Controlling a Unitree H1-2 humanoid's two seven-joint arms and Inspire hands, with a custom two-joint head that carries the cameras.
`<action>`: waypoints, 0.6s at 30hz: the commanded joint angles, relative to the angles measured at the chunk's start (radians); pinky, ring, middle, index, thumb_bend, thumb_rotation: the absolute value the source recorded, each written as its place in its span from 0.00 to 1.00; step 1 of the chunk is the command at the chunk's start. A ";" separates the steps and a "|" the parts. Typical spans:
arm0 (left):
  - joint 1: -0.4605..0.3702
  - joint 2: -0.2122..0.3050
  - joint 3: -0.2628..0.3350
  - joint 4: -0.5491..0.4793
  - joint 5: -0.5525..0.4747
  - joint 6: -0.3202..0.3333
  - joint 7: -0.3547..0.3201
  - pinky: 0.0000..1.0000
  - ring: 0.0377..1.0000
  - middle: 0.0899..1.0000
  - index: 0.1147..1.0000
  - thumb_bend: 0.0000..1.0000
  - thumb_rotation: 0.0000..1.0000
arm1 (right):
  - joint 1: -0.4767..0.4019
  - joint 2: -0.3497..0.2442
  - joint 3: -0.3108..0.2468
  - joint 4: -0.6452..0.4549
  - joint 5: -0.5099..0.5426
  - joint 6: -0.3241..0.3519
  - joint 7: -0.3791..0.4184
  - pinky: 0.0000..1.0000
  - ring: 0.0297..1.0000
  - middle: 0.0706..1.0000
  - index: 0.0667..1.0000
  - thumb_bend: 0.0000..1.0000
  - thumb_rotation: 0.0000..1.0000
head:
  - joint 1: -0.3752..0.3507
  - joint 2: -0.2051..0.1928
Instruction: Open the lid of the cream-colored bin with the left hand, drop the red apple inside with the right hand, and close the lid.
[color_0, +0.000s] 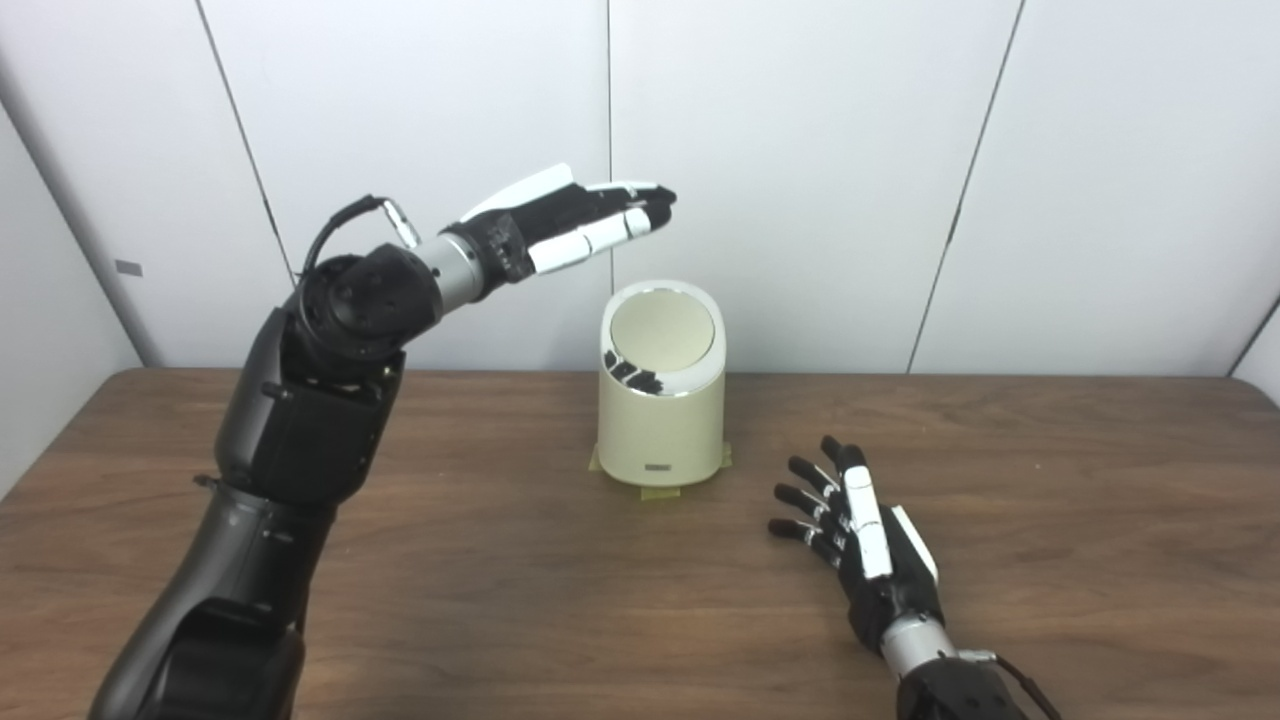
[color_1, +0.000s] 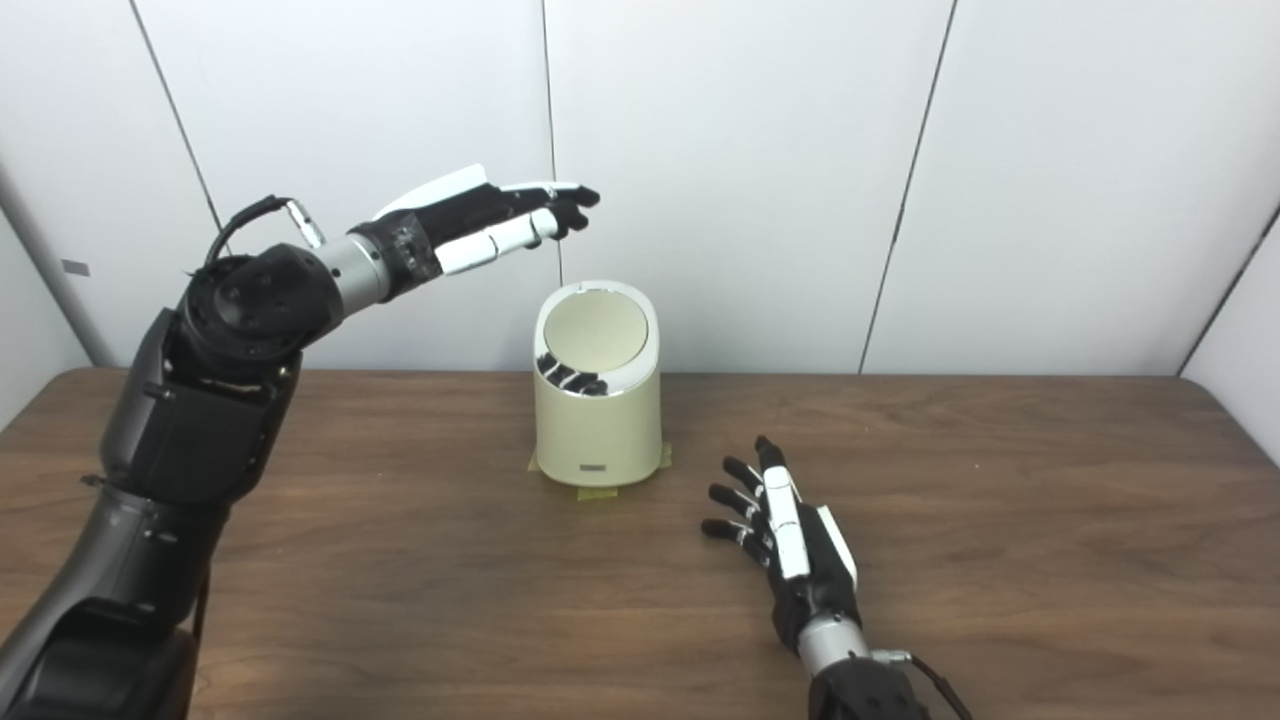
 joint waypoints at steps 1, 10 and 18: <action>0.003 -0.028 0.048 -0.037 -0.076 0.017 0.065 0.89 0.89 0.89 0.91 0.53 1.00 | -0.014 -0.001 0.005 -0.036 -0.001 0.002 0.007 0.69 0.84 0.89 1.00 0.58 1.00 | -0.002 0.003; 0.253 -0.129 0.180 -0.181 -0.208 0.079 0.275 0.94 0.93 0.92 0.94 0.47 1.00 | 0.002 -0.005 0.004 -0.077 -0.019 -0.051 -0.002 0.70 0.83 0.87 0.99 0.59 1.00 | 0.012 0.007; 0.468 -0.166 0.180 -0.273 -0.272 -0.006 0.368 0.94 0.94 0.95 0.97 0.46 1.00 | 0.021 -0.026 -0.004 -0.148 -0.016 -0.065 0.011 0.72 0.87 0.89 1.00 0.61 1.00 | 0.034 0.019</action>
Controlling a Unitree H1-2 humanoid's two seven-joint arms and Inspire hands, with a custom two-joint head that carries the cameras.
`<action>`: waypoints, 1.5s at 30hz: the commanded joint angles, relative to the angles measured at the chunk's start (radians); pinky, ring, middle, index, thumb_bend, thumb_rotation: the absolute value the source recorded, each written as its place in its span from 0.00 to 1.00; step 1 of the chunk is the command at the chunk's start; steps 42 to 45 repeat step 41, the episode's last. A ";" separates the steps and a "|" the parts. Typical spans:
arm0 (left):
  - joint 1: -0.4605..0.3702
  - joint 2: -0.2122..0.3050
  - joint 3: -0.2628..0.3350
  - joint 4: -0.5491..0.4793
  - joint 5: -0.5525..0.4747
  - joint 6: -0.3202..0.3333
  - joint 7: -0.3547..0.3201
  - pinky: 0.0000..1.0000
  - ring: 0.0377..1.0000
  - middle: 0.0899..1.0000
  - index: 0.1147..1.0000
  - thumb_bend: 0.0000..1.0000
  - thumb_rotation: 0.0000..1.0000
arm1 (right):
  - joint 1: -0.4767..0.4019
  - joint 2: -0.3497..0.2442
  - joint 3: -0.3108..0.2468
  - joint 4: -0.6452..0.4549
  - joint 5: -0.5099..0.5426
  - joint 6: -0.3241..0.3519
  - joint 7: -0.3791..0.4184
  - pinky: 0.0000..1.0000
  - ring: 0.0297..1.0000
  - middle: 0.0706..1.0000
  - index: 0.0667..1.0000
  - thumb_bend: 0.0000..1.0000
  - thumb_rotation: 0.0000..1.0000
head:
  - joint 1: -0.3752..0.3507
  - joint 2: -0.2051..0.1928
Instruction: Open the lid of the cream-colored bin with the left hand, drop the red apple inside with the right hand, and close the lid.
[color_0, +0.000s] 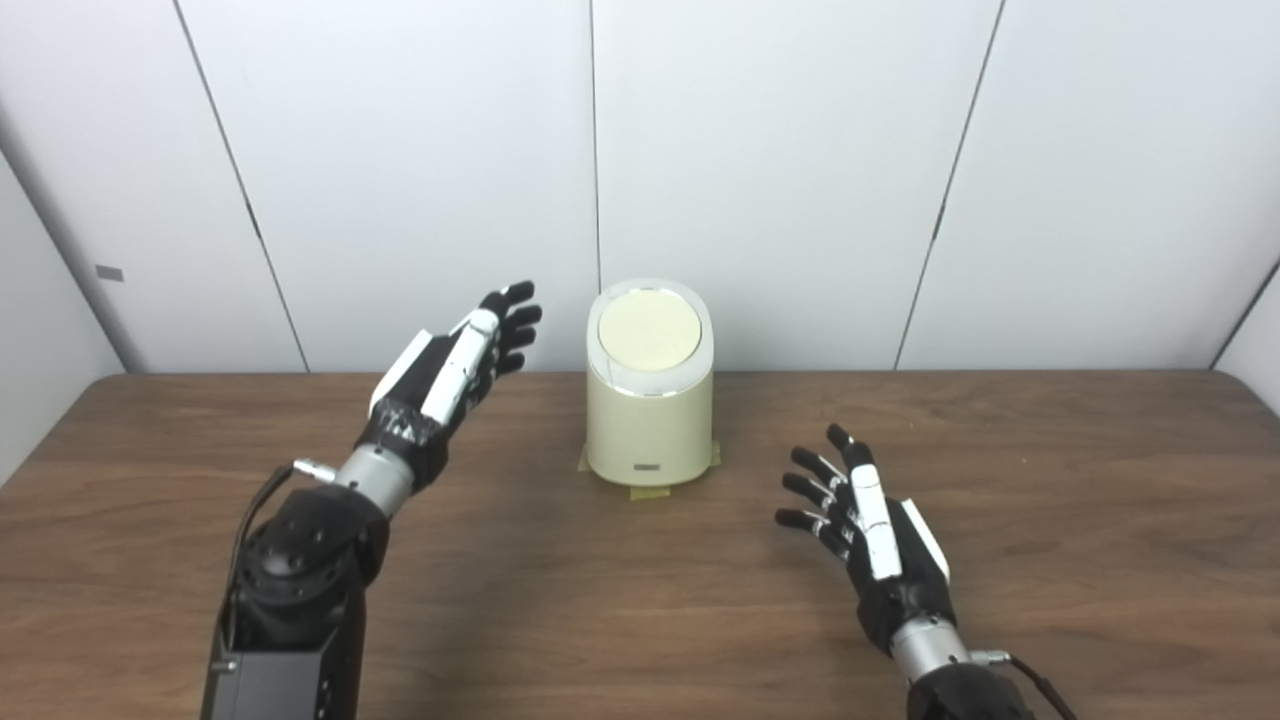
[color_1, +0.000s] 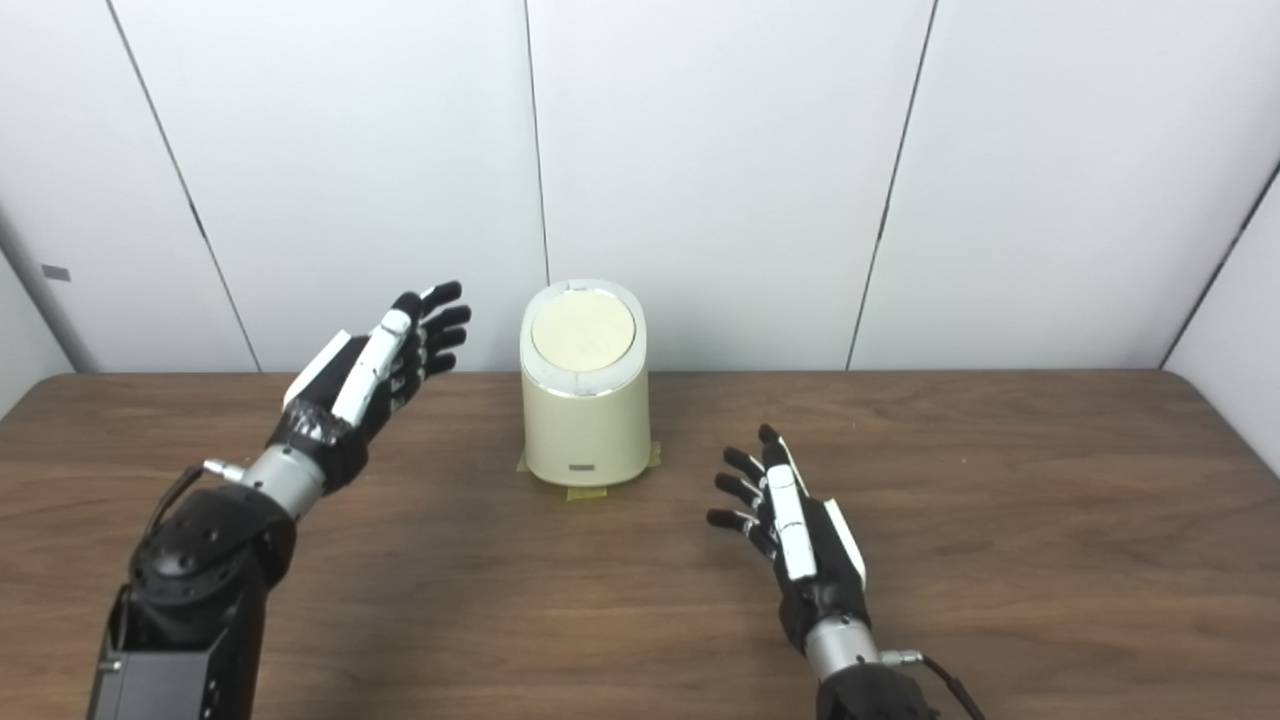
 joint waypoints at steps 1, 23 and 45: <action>-0.006 -0.018 0.000 -0.052 -0.026 -0.081 0.039 0.94 0.94 0.95 0.97 0.46 1.00 | -0.019 -0.009 -0.005 -0.039 0.005 -0.043 0.011 0.73 0.87 0.89 1.00 0.61 1.00 | 0.002 0.002; 0.295 -0.051 0.037 -0.036 -0.089 -0.298 0.211 1.00 0.99 0.99 1.00 0.44 1.00 | -0.007 -0.060 -0.023 -0.032 -0.086 -0.120 -0.011 0.98 1.00 1.00 1.00 0.61 1.00 | -0.026 0.010; 0.308 -0.020 0.026 -0.005 -0.099 -0.335 0.224 1.00 1.00 0.99 0.99 0.44 1.00 | -0.027 -0.063 -0.045 0.016 -0.044 -0.118 -0.005 1.00 1.00 1.00 1.00 0.62 1.00 | -0.013 0.021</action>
